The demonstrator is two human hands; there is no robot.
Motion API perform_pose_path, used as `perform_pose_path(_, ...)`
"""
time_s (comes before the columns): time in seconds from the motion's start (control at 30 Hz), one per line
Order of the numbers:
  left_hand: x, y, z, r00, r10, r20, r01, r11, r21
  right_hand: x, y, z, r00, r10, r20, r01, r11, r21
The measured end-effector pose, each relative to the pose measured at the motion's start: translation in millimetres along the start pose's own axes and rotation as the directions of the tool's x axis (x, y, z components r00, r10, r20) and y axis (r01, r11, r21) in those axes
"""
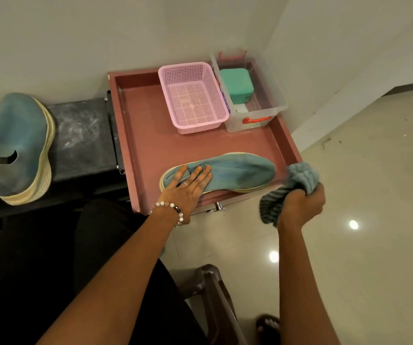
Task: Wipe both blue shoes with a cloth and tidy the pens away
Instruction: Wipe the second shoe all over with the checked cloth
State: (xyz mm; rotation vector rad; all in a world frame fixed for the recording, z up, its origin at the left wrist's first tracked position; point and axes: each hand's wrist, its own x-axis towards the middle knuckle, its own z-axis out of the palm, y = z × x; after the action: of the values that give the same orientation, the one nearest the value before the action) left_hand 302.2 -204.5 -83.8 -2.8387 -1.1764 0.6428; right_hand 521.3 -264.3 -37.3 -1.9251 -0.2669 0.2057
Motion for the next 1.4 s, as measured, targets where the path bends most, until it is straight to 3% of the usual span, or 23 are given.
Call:
perform_pose_path(0.03, 0, 0, 0, 1.000, 0.001, 0.006, -0.001, 1.000, -0.001, 1, 5, 6, 0.996, -0.085, 0.036, 0.088, 0.993, -0.081)
perform_pose_path(0.07, -1, 0, 0, 1.000, 0.002, 0.007, -0.002, 1.000, -0.003, -2, 12, 14, 0.975, -0.157, 0.156, 0.190, 0.954, -0.230)
perform_pose_path(0.1, -1, 0, 0, 1.000, 0.001, 0.007, -0.001, 1.000, -0.004, -9, 24, 22, 0.928, -0.190, 0.321, 0.311, 0.868, -0.387)
perform_pose_path(0.17, -1, 0, -1, 1.000, 0.004, 0.010, -0.003, 1.000, -0.004, -27, 48, 37, 0.803, -0.190, 0.565, 0.534, 0.651, -0.540)
perform_pose_path(0.23, 0, 0, 1, 1.000, -0.004, 0.001, 0.004, 1.000, -0.006, -48, 50, 52, 0.807, -0.149, 0.572, 0.564, 0.484, -0.669)
perform_pose_path(0.33, 0, 0, 0, 1.000, -0.004, 0.028, 0.003, 1.000, 0.004, -89, 32, 73, 0.845, -0.096, 0.526, 0.501, 0.488, -0.715)
perform_pose_path(0.4, 1, 0, 1, 0.999, 0.006, 0.037, -0.007, 0.999, 0.033, -100, 30, 76, 0.789, -0.189, 0.585, 0.582, 0.535, -0.612)
perform_pose_path(0.47, 1, -1, 1, 0.999, 0.008, 0.040, -0.009, 0.999, 0.041, -84, 34, 61, 0.655, -0.306, 0.691, 0.721, 0.525, -0.451)
perform_pose_path(0.57, 0, -1, 0, 0.999, 0.008, 0.032, -0.008, 1.000, 0.017, -24, 56, 22, 0.347, -0.444, 0.826, 0.935, 0.228, -0.270)
perform_pose_path(0.6, 0, -1, 1, 1.000, 0.007, 0.027, -0.007, 1.000, 0.022, 1, 61, 14, 0.296, -0.440, 0.848, 0.955, 0.140, -0.261)
perform_pose_path(0.67, 1, -2, 0, 1.000, 0.005, 0.023, -0.006, 1.000, 0.022, 35, 66, 6, 0.320, -0.391, 0.863, 0.946, 0.089, -0.310)
perform_pose_path(0.73, 0, -2, -1, 1.000, 0.006, 0.023, -0.006, 1.000, 0.017, 35, 69, 13, 0.386, -0.427, 0.817, 0.921, 0.125, -0.370)
perform_pose_path(0.87, -1, -1, 0, 1.000, -0.002, 0.013, 0.002, 1.000, 0.018, -39, 61, 45, 0.640, -0.376, 0.670, 0.762, 0.423, -0.491)
perform_pose_path(0.93, -1, -1, -1, 1.000, -0.003, 0.028, 0.003, 1.000, 0.015, -73, 57, 59, 0.670, -0.332, 0.664, 0.712, 0.543, -0.446)
perform_pose_path(0.97, -1, -1, -1, 0.999, -0.002, 0.035, 0.002, 1.000, 0.010, -80, 56, 61, 0.648, -0.326, 0.688, 0.717, 0.567, -0.406)
perform_pose_path(1.03, 0, -1, -2, 0.999, -0.003, 0.039, 0.002, 1.000, 0.006, -71, 58, 51, 0.503, -0.380, 0.777, 0.796, 0.553, -0.245)
perform_pose_path(1.1, 0, -1, -2, 0.999, 0.002, 0.032, -0.003, 1.000, 0.013, -34, 70, 28, 0.256, -0.449, 0.856, 0.917, 0.393, -0.069)
perform_pose_path(1.13, 0, -1, -1, 1.000, 0.003, 0.025, -0.003, 1.000, 0.019, -9, 74, 18, 0.170, -0.456, 0.874, 0.952, 0.306, -0.025)
perform_pose_path(1.17, 0, -1, 0, 1.000, 0.002, 0.018, -0.002, 1.000, 0.023, 17, 74, 11, 0.149, -0.456, 0.878, 0.963, 0.269, -0.024)
perform_pose_path(1.27, -1, -1, -1, 1.000, 0.004, 0.007, -0.004, 1.000, 0.018, 43, 72, 10, 0.320, -0.506, 0.801, 0.928, 0.338, -0.157)
perform_pose_path(1.33, -1, -1, -2, 1.000, 0.001, 0.006, -0.001, 1.000, 0.019, 12, 78, 26, 0.508, -0.497, 0.703, 0.857, 0.374, -0.355)
perform_pose_path(1.4, -1, 0, 0, 1.000, -0.008, -0.005, 0.008, 1.000, 0.009, -35, 78, 52, 0.696, -0.395, 0.599, 0.704, 0.541, -0.461)
